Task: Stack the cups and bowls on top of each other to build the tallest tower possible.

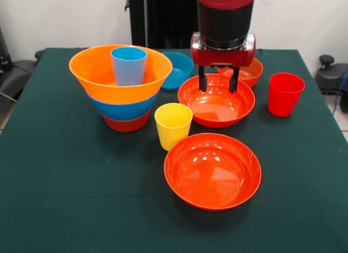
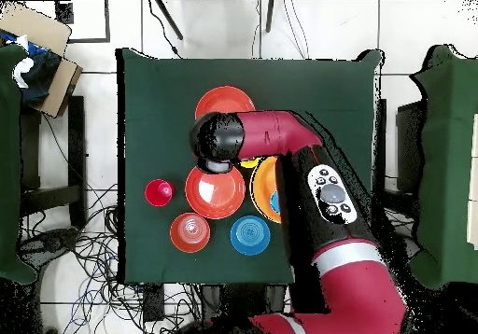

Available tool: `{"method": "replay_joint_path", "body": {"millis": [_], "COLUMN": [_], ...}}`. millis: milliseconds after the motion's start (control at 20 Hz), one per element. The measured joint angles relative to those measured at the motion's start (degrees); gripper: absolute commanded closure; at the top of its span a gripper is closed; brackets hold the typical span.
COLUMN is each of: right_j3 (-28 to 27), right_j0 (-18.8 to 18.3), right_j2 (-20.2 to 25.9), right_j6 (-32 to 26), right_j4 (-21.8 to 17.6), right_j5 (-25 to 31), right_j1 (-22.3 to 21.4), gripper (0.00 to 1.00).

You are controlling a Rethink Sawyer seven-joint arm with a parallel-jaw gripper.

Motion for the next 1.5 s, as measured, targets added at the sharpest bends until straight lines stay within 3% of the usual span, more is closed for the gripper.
{"method": "replay_joint_path", "body": {"millis": [750, 1500], "right_j3": [-0.19, -0.06], "right_j0": [2.38, 5.69], "right_j2": [-2.19, -4.64], "right_j6": [0.00, 0.00], "right_j4": [-0.05, 0.18], "right_j5": [-1.47, -1.49], "right_j1": [1.68, -0.19], "gripper": [0.00, 0.00]}}
